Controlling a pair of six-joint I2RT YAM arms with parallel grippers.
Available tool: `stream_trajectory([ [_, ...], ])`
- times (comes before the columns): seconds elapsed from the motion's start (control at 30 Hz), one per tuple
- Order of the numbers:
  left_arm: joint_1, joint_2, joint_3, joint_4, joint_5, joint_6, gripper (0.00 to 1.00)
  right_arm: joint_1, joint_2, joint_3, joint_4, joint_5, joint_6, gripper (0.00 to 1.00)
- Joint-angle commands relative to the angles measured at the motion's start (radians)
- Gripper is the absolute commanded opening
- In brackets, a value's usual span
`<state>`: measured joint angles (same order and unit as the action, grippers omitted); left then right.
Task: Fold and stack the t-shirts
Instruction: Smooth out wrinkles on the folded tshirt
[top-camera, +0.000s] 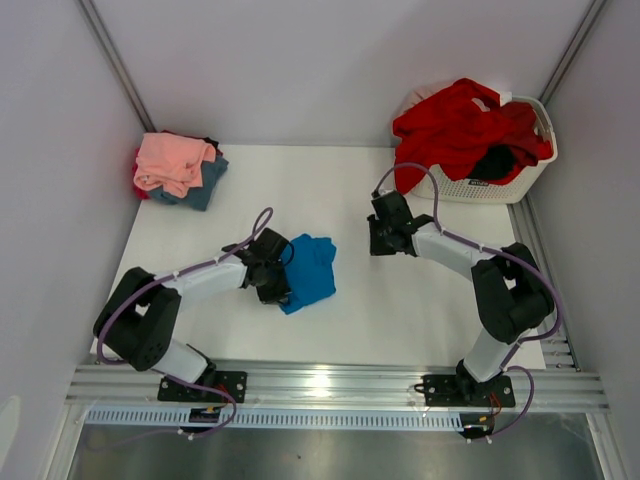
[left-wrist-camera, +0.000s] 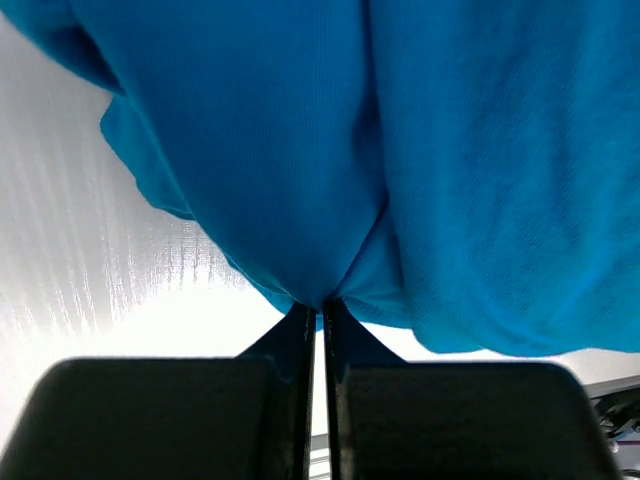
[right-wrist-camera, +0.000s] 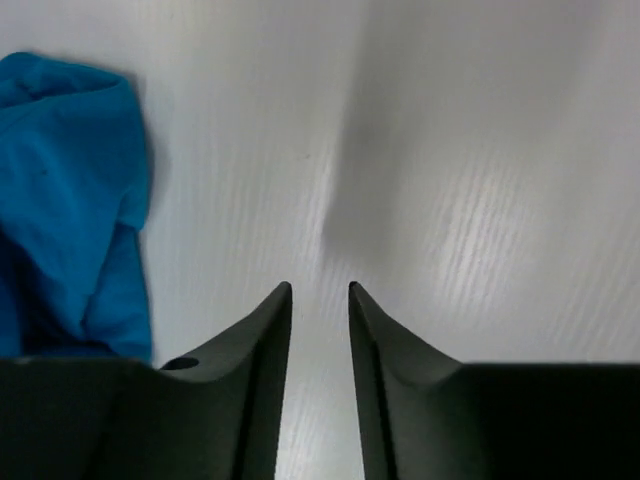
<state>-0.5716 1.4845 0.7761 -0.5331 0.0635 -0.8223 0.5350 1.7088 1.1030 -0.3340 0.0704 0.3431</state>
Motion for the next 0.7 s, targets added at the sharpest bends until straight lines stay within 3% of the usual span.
stream_trajectory([
  [0.0,0.003,-0.007,0.012,0.035,0.022,-0.014,0.00,0.025,-0.054,-0.003,0.018,-0.115,0.023,0.36],
  [0.07,0.003,-0.006,0.028,0.033,0.021,-0.012,0.00,0.052,-0.098,-0.025,0.036,-0.152,0.040,0.48],
  [0.1,0.003,-0.001,0.034,0.036,0.021,-0.012,0.00,0.069,-0.116,-0.055,0.059,-0.179,0.066,0.59],
  [0.17,0.003,0.003,0.045,0.042,0.030,-0.011,0.00,0.075,-0.155,-0.083,0.094,-0.213,0.088,0.64],
  [0.43,-0.001,0.040,0.075,0.067,0.048,-0.020,0.01,0.091,-0.158,-0.164,0.193,-0.357,0.184,0.65],
  [0.67,-0.020,0.106,0.161,0.065,0.058,-0.024,0.00,0.138,-0.115,-0.167,0.248,-0.369,0.215,0.61],
])
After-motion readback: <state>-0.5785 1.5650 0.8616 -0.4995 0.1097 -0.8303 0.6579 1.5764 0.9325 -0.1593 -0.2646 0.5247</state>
